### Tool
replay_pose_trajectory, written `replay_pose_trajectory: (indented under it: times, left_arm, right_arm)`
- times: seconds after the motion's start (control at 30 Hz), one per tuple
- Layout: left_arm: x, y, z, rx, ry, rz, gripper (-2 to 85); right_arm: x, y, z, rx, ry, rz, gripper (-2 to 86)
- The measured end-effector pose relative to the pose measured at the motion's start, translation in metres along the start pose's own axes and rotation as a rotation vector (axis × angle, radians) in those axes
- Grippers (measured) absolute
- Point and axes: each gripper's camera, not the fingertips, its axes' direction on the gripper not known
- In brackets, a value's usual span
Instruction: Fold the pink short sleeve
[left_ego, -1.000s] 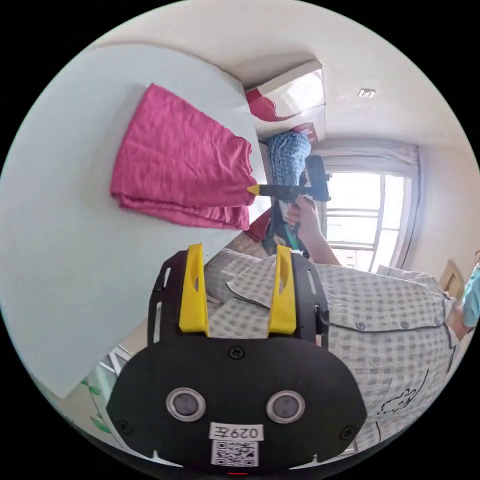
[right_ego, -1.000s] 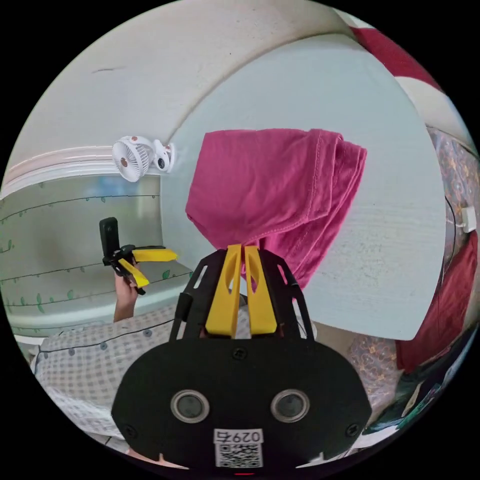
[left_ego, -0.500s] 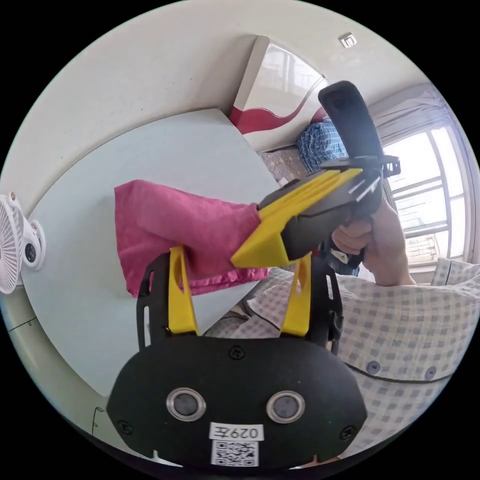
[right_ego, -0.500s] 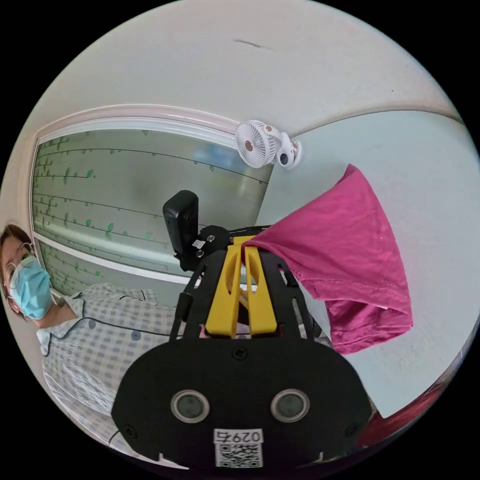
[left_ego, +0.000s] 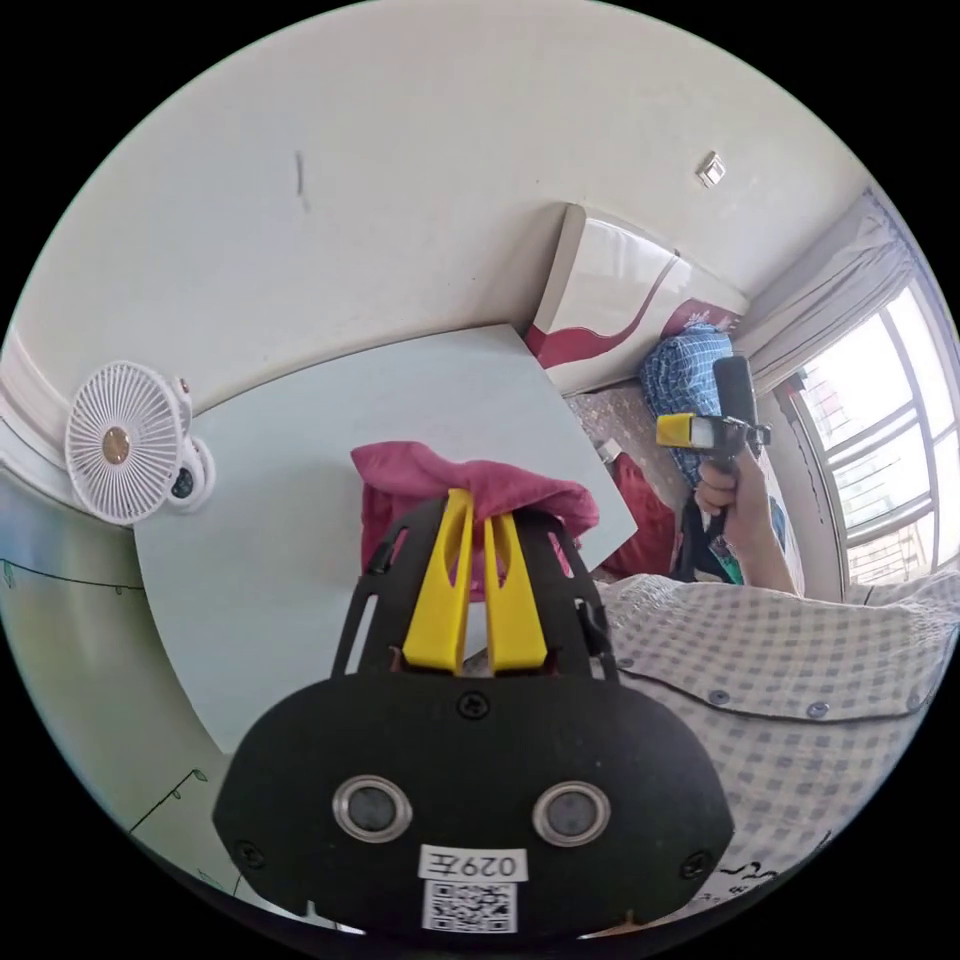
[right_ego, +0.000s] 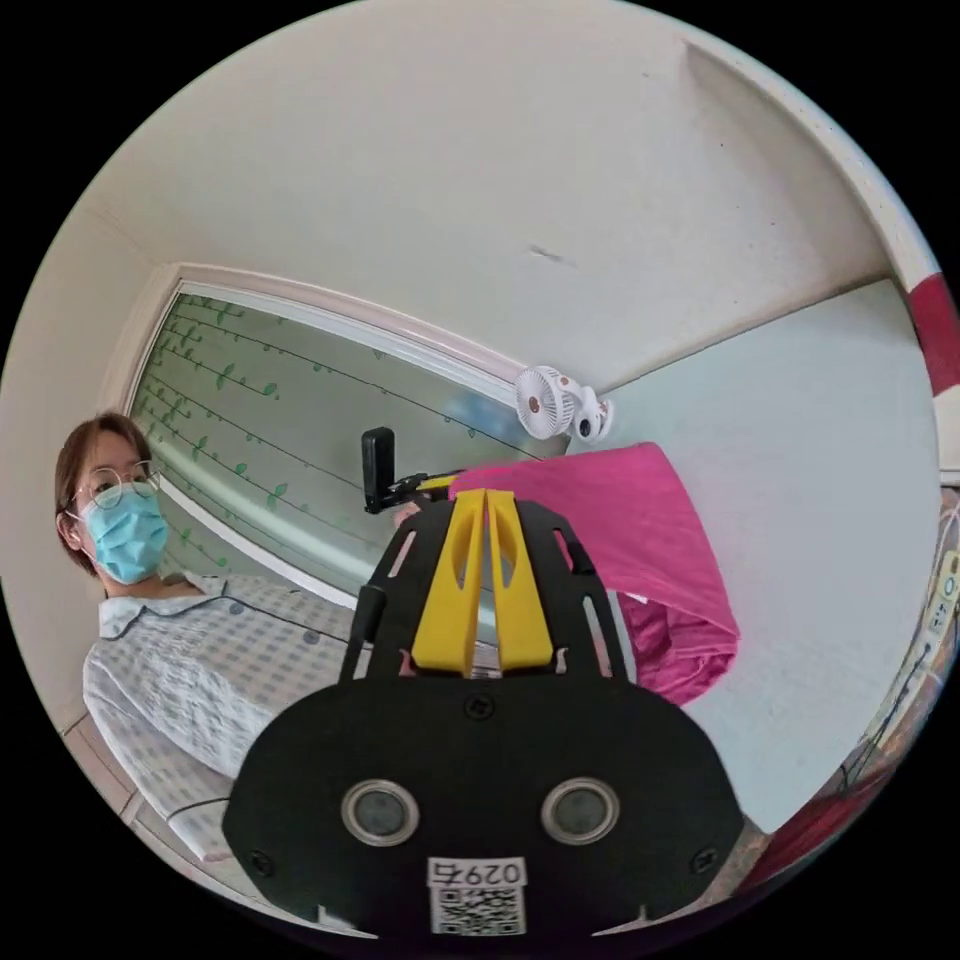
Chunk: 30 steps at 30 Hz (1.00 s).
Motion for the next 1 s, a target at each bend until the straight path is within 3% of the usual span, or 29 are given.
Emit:
replay_pose_trajectory:
  times: [0.13,0.27,0.5,0.83,1.0]
  left_arm:
    - [0.02,-0.005,-0.05,0.07,0.051,0.009,-1.0]
    - [0.045,-0.013,-0.092,0.129,0.06,0.039,-1.0]
    - [0.117,-0.037,-0.151,0.172,0.011,0.177,-1.0]
    - [0.183,-0.017,-0.259,0.335,-0.016,0.292,-1.0]
    - [0.181,0.0,-0.302,0.377,-0.034,0.244,-1.0]
  right_arm:
    - [0.022,0.019,0.031,-0.227,0.319,0.155,16.6]
    - [0.02,0.032,0.067,-0.335,0.304,0.105,17.6]
    - [-0.042,0.016,0.134,-0.502,0.372,-0.167,16.5]
    - [-0.097,-0.027,0.132,-0.364,0.382,-0.292,7.5]
    - [-0.136,-0.034,0.091,-0.161,0.426,-0.336,7.3]
